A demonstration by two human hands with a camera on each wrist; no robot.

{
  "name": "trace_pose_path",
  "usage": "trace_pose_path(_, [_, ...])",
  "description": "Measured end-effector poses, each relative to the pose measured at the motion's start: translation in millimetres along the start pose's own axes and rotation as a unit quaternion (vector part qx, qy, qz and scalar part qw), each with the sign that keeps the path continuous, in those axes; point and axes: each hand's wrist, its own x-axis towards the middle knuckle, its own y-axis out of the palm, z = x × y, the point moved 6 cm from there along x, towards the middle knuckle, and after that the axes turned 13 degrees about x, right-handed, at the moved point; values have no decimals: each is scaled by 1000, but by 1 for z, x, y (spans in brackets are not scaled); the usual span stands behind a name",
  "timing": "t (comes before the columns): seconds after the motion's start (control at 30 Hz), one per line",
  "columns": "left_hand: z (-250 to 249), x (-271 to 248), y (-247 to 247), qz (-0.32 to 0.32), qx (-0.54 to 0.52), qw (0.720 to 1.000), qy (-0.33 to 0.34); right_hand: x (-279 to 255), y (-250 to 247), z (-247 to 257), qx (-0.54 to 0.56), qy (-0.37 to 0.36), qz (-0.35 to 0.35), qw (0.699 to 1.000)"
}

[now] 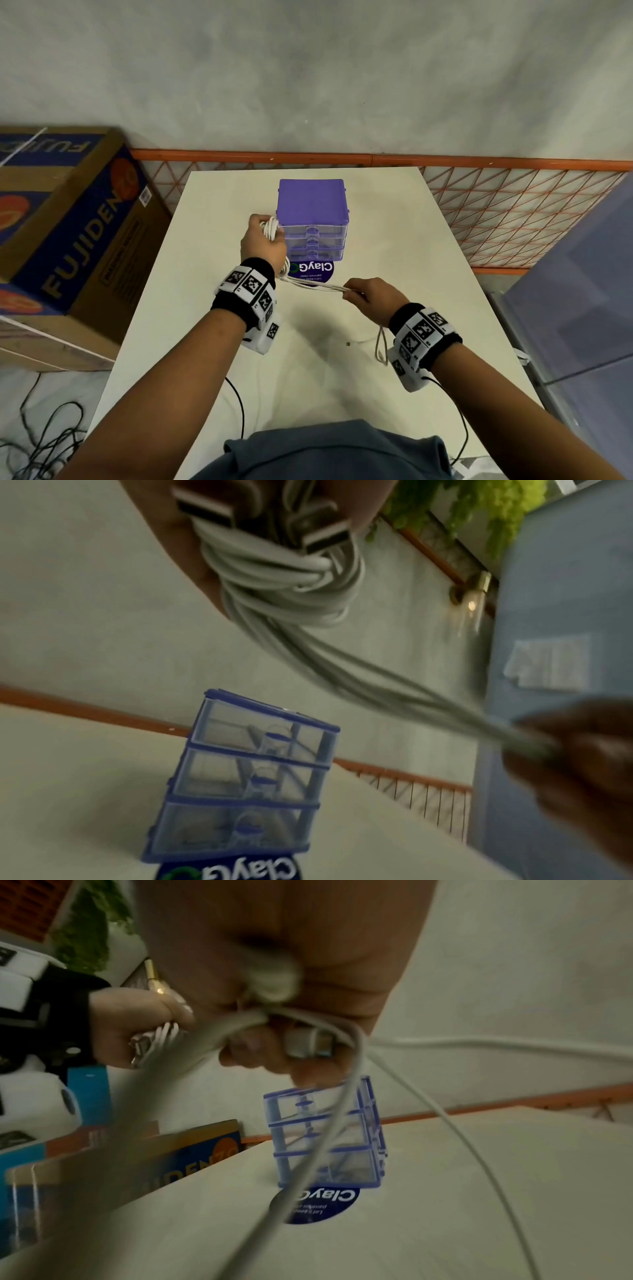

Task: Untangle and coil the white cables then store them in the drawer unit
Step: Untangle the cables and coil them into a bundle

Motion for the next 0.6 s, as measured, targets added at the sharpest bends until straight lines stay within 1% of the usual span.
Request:
trace_pose_path(0.07, [-3, -9, 6, 37, 101, 993, 39, 1, -6, 10, -47, -43, -22, 998])
trace_pose_path(0.13, [-9, -19, 18, 81, 213, 969, 94, 2, -11, 25, -75, -91, -44, 992])
trace_pose_path(0.17, [-10, -22, 24, 104, 237, 959, 113, 3, -15, 32, -77, -112, -59, 989])
trace_pose_path(0.2, [-11, -24, 30, 127, 234, 956, 120, 4, -18, 38, -69, -132, -74, 986])
trace_pose_path(0.27, [-11, -30, 41, 189, 159, 962, 115, 7, -27, 45, -51, -152, -105, 982])
trace_pose_path(0.33, [-10, -40, 52, 251, 51, 962, 91, 12, -33, 49, -41, -142, -113, 983])
trace_pose_path(0.4, [-10, -50, 62, 308, -40, 949, 45, 15, -35, 52, -36, -130, -116, 984])
trace_pose_path(0.47, [-11, -58, 68, 359, -118, 926, 9, 16, -36, 50, -17, -109, -131, 985])
trace_pose_path(0.5, [-12, -62, 71, 383, -135, 914, 5, 16, -36, 48, 1, -97, -135, 986])
trace_pose_path(0.6, [-13, -73, 75, 456, -112, 882, 35, 20, -32, 43, 39, -69, -113, 990])
